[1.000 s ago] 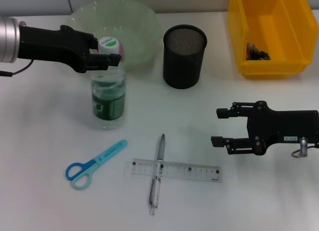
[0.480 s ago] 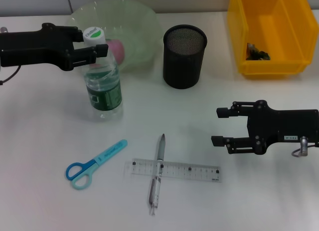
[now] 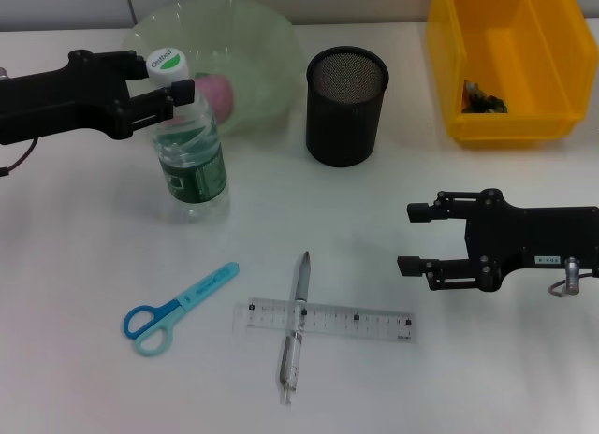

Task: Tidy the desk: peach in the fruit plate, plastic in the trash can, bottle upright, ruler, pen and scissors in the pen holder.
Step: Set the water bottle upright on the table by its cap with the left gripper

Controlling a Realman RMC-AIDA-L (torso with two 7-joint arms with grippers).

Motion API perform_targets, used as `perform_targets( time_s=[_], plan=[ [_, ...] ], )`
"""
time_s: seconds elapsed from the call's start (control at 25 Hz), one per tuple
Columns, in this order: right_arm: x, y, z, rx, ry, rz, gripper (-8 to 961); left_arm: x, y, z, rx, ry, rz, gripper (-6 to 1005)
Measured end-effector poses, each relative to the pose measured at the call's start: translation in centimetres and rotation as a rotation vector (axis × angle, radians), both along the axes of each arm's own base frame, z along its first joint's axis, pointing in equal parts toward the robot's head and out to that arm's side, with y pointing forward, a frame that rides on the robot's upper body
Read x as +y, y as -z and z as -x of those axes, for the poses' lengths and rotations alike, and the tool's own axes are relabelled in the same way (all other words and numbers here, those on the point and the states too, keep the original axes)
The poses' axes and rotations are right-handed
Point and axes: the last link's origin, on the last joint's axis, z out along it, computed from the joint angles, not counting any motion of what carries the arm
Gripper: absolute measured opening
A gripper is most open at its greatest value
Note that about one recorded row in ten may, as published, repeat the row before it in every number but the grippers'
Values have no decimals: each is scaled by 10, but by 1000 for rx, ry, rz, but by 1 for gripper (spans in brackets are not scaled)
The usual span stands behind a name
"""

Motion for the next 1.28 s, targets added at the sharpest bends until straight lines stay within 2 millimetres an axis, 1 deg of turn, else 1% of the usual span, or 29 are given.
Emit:
perform_targets(
  time_s=[0.52,1.0,1.28],
  plan=[
    [1,1,0,-4,-1,-1,729,-1,2,1,1,11,-7,447],
    [1,-1,0,-5,-3,-1,728,0,0,2,-3,3,-23,448],
    [1,-1,0,-5,1,-5,728,2,-7,13,3,-46,-73,448]
  ],
)
